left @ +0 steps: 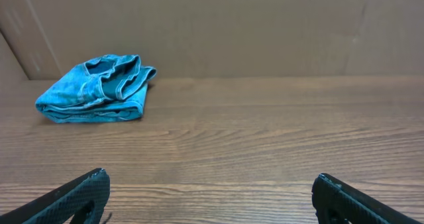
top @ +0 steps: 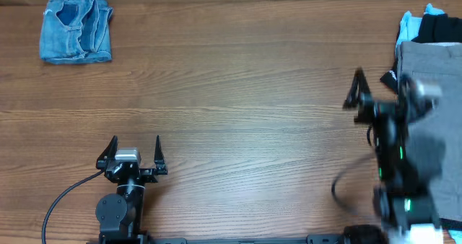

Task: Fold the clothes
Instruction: 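Reach the right gripper to the clothes stack and grasp the grey shorts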

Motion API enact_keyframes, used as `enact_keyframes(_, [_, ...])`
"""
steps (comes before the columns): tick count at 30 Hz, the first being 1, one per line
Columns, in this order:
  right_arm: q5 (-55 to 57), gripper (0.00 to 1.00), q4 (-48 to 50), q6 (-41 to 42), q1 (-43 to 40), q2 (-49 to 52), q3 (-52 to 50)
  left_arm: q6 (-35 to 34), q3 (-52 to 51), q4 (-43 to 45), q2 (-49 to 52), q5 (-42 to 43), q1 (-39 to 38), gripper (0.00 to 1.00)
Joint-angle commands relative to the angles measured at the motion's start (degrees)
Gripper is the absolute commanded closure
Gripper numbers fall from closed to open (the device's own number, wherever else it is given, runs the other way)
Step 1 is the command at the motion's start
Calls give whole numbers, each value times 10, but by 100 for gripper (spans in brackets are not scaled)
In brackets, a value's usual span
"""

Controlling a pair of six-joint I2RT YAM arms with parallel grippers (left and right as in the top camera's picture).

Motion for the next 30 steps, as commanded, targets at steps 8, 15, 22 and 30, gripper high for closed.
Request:
enact_keyframes(8, [80, 0, -303, -61, -85, 470, 434, 9, -2, 0, -6, 8, -5, 0])
enact_keyframes(15, [92, 0, -265, -125, -112, 598, 496, 9, -2, 0, -6, 8, -5, 0])
enact_keyframes(22, [150, 0, -210, -186, -141, 689, 513, 9, -2, 0, -6, 8, -5, 0])
enact_keyframes(30, [227, 0, -228, -250, -148, 805, 584, 9, -2, 0, -6, 8, -5, 0])
